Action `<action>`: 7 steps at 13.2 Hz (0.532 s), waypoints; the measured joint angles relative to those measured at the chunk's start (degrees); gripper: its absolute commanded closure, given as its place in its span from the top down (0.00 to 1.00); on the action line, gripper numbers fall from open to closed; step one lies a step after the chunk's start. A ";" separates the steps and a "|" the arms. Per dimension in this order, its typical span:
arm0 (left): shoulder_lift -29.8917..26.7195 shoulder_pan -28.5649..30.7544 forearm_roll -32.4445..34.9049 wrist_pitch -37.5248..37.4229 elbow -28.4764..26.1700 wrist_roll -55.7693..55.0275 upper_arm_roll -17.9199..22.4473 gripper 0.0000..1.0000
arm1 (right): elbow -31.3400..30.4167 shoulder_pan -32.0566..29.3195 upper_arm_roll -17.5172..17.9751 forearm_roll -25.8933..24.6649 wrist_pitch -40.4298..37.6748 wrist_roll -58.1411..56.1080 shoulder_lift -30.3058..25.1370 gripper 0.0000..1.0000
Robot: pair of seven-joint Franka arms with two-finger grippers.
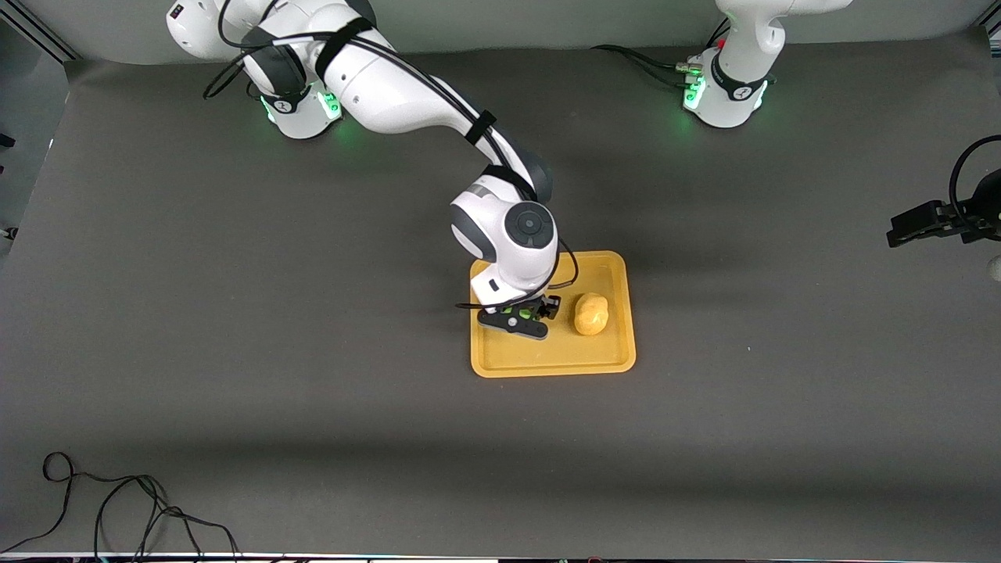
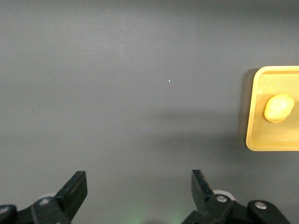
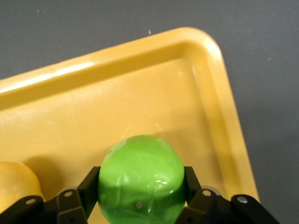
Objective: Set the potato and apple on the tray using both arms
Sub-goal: 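Lift the apple and carry it over the tray beside the potato, then lower the apple onto the tray and open the right gripper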
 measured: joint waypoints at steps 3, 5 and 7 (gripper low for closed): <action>0.00 0.00 0.00 0.00 0.00 0.00 -0.01 0.99 | -0.17 0.46 0.28 0.00 2.51 0.00 0.89 0.35; 0.00 -0.01 0.00 0.00 0.00 0.00 -0.04 0.99 | -0.16 0.45 0.30 0.00 2.86 0.00 0.92 0.35; 0.00 -0.01 0.00 0.00 0.00 0.00 -0.04 0.99 | -0.17 0.45 0.30 0.00 2.88 0.00 0.92 0.35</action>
